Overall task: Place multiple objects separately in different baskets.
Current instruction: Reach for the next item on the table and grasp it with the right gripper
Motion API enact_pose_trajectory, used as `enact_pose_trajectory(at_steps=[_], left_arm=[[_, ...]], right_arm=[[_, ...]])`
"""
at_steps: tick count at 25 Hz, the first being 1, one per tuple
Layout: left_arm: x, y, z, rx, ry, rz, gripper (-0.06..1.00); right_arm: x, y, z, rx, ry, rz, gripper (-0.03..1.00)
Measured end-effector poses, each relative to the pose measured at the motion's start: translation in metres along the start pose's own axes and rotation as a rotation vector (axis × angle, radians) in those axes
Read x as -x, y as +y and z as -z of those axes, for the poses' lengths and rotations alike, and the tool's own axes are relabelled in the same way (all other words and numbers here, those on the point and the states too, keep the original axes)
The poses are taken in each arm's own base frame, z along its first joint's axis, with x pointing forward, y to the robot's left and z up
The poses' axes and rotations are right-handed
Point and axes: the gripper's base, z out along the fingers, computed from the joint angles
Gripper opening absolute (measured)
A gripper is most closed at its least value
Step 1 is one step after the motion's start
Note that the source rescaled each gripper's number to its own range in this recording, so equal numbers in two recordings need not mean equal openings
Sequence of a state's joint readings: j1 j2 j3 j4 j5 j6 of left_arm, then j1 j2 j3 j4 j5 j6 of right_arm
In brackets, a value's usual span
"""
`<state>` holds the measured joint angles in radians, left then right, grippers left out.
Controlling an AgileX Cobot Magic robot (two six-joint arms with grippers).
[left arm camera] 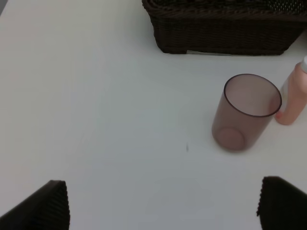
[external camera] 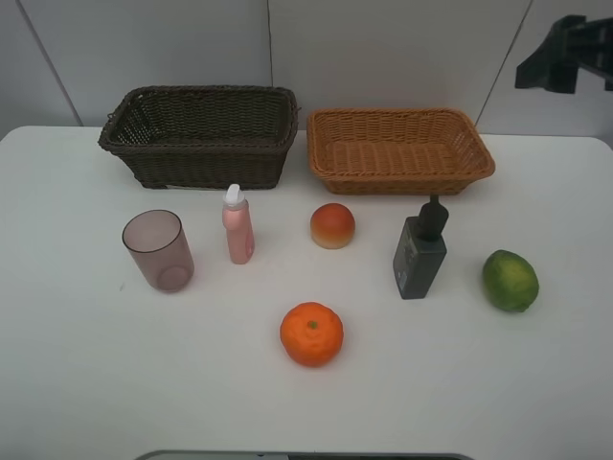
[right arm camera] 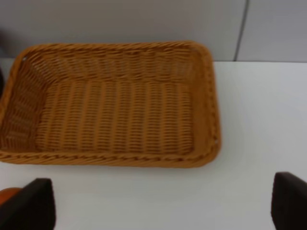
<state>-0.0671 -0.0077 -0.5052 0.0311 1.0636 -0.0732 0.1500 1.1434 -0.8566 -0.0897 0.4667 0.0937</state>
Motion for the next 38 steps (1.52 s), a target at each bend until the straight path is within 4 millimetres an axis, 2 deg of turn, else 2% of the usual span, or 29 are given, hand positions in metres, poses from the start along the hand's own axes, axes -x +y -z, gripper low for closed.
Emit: enact_pose_trajectory(at_steps=[6, 12, 17, 25, 38], left_arm=[[0.000, 0.000, 0.000, 0.000, 0.000, 0.000, 1.00], [0.000, 0.000, 0.000, 0.000, 0.000, 0.000, 1.00], [0.000, 0.000, 0.000, 0.000, 0.000, 0.000, 1.00], [0.000, 0.000, 0.000, 0.000, 0.000, 0.000, 1.00], [0.000, 0.000, 0.000, 0.000, 0.001, 0.000, 1.00]], right_arm=[[-0.009, 0.028, -0.031, 0.088, 0.101, 0.033, 1.00], [-0.002, 0.036, -0.035, 0.100, 0.209, 0.029, 1.00], [-0.011, 0.026, -0.032, 0.040, 0.349, 0.055, 1.00], [-0.021, -0.013, -0.039, -0.089, 0.488, -0.002, 1.00], [-0.054, -0.024, -0.096, -0.077, 0.735, -0.041, 1.00]])
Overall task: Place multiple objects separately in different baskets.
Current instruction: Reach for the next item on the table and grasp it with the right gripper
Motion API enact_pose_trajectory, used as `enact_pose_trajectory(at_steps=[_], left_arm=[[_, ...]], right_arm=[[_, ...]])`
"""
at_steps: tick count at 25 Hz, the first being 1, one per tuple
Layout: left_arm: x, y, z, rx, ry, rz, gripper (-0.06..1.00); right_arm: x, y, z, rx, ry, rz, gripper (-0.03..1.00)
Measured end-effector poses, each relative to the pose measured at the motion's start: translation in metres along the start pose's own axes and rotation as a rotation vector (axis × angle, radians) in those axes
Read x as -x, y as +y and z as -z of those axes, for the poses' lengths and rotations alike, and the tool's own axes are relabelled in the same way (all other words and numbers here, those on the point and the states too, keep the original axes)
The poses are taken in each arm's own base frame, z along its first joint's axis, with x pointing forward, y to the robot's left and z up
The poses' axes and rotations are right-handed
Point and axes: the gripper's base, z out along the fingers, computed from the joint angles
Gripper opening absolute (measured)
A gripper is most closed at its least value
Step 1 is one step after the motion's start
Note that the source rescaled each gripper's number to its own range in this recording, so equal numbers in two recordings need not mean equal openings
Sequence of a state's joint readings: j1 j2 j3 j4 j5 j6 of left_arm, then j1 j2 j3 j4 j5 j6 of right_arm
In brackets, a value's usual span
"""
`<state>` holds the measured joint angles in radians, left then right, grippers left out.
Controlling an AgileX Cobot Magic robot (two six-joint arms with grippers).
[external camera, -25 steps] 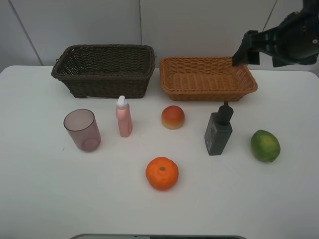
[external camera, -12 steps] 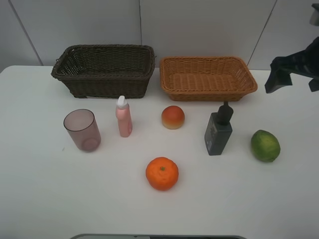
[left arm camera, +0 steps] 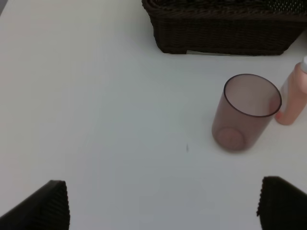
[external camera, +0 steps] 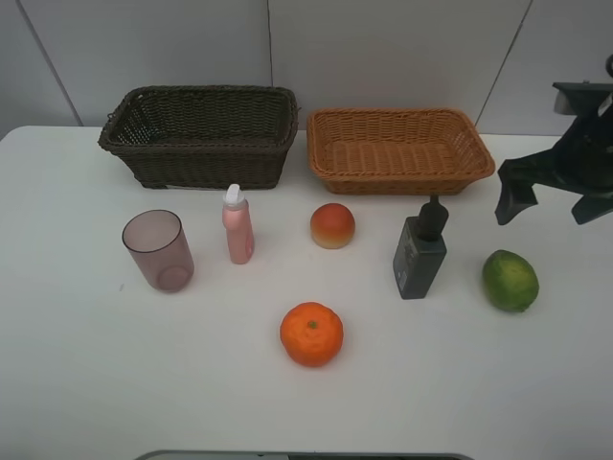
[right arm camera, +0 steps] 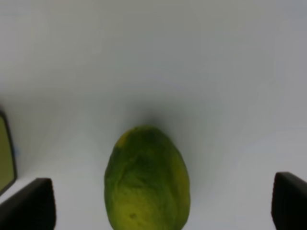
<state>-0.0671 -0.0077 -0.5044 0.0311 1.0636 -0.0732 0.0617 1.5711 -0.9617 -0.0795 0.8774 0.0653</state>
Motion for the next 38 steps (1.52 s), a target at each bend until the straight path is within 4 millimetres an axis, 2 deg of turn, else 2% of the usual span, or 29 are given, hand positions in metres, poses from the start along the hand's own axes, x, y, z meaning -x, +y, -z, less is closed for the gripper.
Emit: enact_pose_trajectory(at_steps=[4, 10, 27, 29, 31, 34, 38], left_arm=[[0.000, 0.000, 0.000, 0.000, 0.000, 0.000, 1.00], [0.000, 0.000, 0.000, 0.000, 0.000, 0.000, 1.00], [0.000, 0.000, 0.000, 0.000, 0.000, 0.000, 1.00], [0.000, 0.000, 0.000, 0.000, 0.000, 0.000, 1.00], [0.000, 0.000, 0.000, 0.000, 0.000, 0.000, 1.00], [0.000, 0.000, 0.000, 0.000, 0.000, -0.001, 1.00], [0.000, 0.000, 0.000, 0.000, 0.000, -0.001, 1.00]], right_arm=[[-0.005, 0.005, -0.019, 0.046, 0.027, 0.003, 1.00], [-0.026, 0.006, -0.050, 0.059, 0.078, -0.010, 1.00], [-0.029, 0.011, -0.087, 0.059, 0.161, 0.003, 1.00], [-0.029, 0.011, -0.088, 0.058, 0.166, 0.003, 0.94], [-0.030, 0.011, -0.089, 0.058, 0.170, 0.003, 0.80], [-0.029, 0.011, -0.091, 0.058, 0.170, 0.003, 0.40], [-0.029, 0.011, -0.091, 0.058, 0.165, 0.003, 0.42]])
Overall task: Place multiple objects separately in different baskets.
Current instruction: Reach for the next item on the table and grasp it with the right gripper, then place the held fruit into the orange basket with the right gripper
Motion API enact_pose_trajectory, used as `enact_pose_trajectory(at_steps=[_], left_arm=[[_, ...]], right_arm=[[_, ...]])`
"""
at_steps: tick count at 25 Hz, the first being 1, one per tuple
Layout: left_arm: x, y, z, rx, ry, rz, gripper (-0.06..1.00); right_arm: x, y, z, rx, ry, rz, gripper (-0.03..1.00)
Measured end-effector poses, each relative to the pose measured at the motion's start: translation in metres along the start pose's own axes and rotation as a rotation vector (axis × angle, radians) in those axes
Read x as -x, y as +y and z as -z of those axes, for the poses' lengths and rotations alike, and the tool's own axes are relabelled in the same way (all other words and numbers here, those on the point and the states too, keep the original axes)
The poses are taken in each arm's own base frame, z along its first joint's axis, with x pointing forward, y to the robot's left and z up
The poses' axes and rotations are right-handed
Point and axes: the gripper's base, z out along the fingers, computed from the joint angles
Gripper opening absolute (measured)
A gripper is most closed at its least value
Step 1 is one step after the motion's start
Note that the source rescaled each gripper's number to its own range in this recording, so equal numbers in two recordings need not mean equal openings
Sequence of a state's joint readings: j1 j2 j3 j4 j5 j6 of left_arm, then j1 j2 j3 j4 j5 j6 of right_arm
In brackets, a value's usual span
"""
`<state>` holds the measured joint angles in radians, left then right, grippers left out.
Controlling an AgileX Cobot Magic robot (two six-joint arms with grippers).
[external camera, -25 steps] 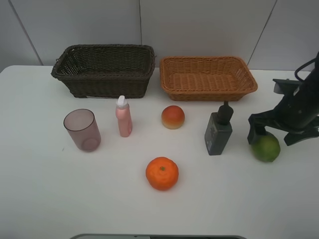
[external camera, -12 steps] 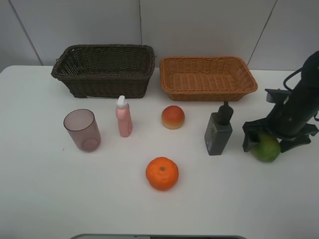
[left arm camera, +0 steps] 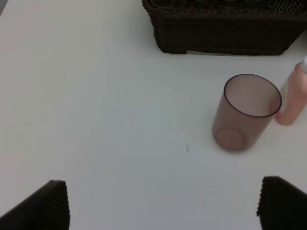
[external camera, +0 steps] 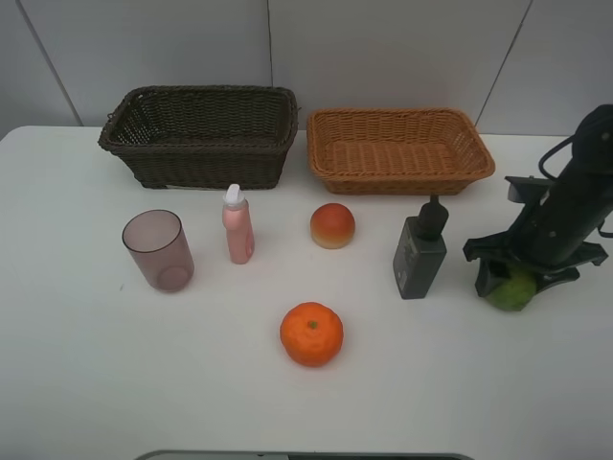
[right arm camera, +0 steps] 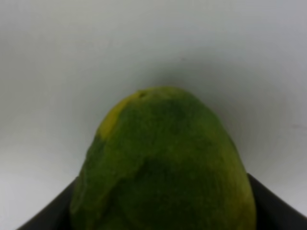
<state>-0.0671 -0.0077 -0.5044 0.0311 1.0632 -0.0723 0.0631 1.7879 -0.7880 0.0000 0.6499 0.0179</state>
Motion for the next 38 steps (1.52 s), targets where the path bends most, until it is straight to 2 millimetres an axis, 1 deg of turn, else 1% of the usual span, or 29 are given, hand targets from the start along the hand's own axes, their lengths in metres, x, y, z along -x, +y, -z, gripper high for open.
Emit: enact_pose_trajectory(at_steps=[18, 20, 21, 26, 29, 31, 33, 34, 38], left_arm=[[0.000, 0.000, 0.000, 0.000, 0.000, 0.000, 1.00], [0.000, 0.000, 0.000, 0.000, 0.000, 0.000, 1.00], [0.000, 0.000, 0.000, 0.000, 0.000, 0.000, 1.00], [0.000, 0.000, 0.000, 0.000, 0.000, 0.000, 1.00], [0.000, 0.000, 0.000, 0.000, 0.000, 0.000, 1.00], [0.000, 0.000, 0.000, 0.000, 0.000, 0.000, 1.00], [0.000, 0.000, 0.000, 0.000, 0.000, 0.000, 1.00], [0.000, 0.000, 0.000, 0.000, 0.000, 0.000, 1.00], [0.000, 0.000, 0.000, 0.000, 0.000, 0.000, 1.00]], right_arm=[[0.001, 0.000, 0.002, 0.000, 0.006, 0.001, 0.42], [0.006, 0.000, 0.010, 0.000, 0.019, 0.001, 0.42], [0.010, 0.000, 0.017, -0.004, 0.020, 0.005, 0.42], [0.030, 0.003, 0.066, -0.001, 0.042, 0.007, 0.42], [0.042, 0.007, 0.093, -0.001, 0.041, 0.019, 0.42], [0.050, 0.010, 0.106, -0.001, 0.022, 0.010, 0.42], [0.062, 0.014, 0.115, -0.005, 0.003, 0.006, 0.42], [0.066, 0.017, 0.117, -0.008, 0.003, 0.014, 0.42], [0.094, 0.038, 0.116, -0.008, -0.020, 0.061, 0.42]])
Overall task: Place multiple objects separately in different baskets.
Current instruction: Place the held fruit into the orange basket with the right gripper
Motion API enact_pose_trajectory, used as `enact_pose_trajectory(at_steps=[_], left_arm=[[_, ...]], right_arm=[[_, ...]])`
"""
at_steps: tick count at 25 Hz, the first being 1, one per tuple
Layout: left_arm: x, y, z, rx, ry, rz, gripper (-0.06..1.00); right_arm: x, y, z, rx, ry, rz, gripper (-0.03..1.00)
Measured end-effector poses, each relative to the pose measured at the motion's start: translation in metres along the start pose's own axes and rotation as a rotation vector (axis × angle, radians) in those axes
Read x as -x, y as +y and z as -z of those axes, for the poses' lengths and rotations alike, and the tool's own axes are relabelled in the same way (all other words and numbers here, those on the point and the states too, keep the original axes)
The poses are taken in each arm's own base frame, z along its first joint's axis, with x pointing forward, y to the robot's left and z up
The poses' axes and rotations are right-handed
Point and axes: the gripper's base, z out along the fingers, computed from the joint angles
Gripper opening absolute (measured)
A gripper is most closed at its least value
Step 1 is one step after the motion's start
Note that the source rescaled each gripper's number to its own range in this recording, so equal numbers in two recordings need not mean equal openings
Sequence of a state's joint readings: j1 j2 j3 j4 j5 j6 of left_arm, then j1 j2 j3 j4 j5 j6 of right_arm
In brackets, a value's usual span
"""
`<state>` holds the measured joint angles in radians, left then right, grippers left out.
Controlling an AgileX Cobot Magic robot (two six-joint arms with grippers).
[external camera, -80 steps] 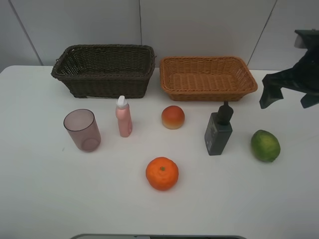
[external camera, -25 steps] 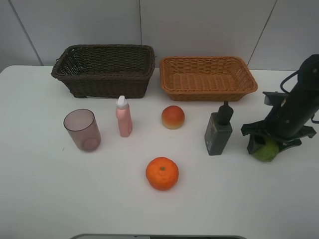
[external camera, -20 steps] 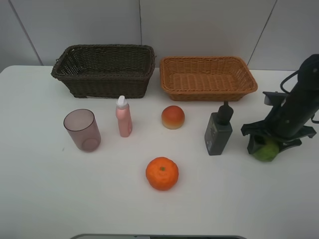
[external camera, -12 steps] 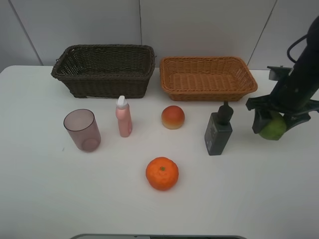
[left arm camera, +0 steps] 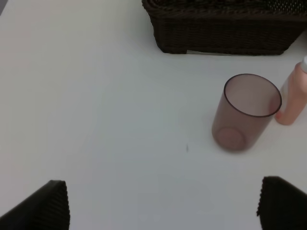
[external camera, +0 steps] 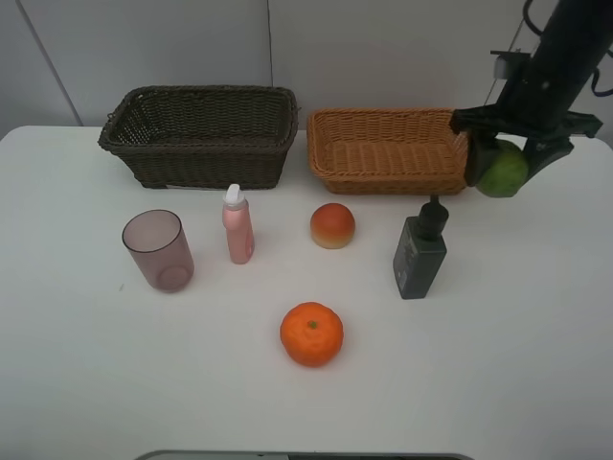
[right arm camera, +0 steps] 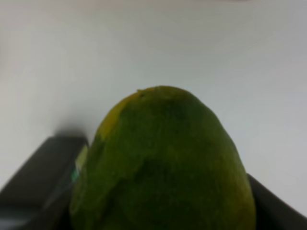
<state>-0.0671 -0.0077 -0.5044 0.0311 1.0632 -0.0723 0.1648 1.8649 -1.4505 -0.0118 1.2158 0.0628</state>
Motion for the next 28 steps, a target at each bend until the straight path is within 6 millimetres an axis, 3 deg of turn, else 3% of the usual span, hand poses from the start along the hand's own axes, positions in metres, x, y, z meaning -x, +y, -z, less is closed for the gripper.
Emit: enact_pose_trajectory(at_steps=[8, 15, 22, 28], left_arm=[[0.000, 0.000, 0.000, 0.000, 0.000, 0.000, 1.00], [0.000, 0.000, 0.000, 0.000, -0.001, 0.000, 1.00], [0.000, 0.000, 0.000, 0.000, -0.001, 0.000, 1.00], [0.000, 0.000, 0.000, 0.000, -0.001, 0.000, 1.00]], right_arm=[[0.064, 0.050, -0.011, 0.014, -0.095, 0.104, 0.42], [0.109, 0.077, -0.023, 0.029, -0.191, 0.141, 0.42], [0.129, 0.084, -0.058, 0.036, -0.239, 0.145, 0.42], [0.138, 0.085, -0.074, 0.030, -0.293, 0.151, 0.42]])
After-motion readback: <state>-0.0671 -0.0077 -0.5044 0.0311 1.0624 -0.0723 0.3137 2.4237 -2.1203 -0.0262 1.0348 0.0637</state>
